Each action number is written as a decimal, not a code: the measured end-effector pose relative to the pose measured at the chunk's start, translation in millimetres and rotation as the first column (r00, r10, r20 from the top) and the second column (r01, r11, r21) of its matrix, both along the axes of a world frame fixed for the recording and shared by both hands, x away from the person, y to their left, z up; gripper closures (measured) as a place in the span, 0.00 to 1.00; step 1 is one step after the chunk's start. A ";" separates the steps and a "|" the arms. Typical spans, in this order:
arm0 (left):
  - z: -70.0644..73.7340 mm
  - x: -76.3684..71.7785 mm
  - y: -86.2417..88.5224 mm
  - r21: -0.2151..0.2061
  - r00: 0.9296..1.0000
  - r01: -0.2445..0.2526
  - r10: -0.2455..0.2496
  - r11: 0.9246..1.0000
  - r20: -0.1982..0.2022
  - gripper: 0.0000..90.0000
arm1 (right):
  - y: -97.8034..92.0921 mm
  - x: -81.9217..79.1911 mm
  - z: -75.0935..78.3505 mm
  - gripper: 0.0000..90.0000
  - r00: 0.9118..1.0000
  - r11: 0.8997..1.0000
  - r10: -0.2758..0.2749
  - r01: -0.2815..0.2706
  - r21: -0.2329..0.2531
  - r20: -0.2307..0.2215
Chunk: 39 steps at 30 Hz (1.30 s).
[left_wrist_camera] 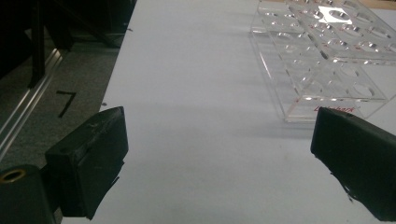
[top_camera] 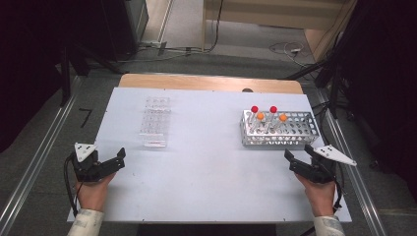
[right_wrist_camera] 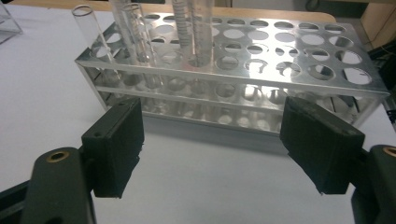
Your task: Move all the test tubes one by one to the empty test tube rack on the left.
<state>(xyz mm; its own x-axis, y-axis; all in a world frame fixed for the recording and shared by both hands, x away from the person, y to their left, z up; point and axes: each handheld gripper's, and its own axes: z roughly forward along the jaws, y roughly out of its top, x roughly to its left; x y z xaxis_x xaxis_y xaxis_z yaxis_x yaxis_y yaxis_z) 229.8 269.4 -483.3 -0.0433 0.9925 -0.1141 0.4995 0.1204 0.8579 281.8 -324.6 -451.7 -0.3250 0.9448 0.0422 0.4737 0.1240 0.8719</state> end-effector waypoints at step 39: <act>4.4 -1.3 -1.8 -0.017 0.999 0.031 -0.031 0.999 0.011 0.06 | 67.0 62.3 -2.7 0.67 0.995 0.994 0.092 -0.088 -0.072 0.049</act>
<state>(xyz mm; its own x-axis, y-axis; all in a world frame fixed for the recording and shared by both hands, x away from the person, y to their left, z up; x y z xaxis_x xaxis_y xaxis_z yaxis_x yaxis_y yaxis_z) 228.5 267.6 -478.8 -0.0116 0.9913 -0.1314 0.4943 0.1199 0.8610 344.0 -257.5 -454.4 -0.4091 0.9115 -0.0416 0.4116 0.2250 0.8831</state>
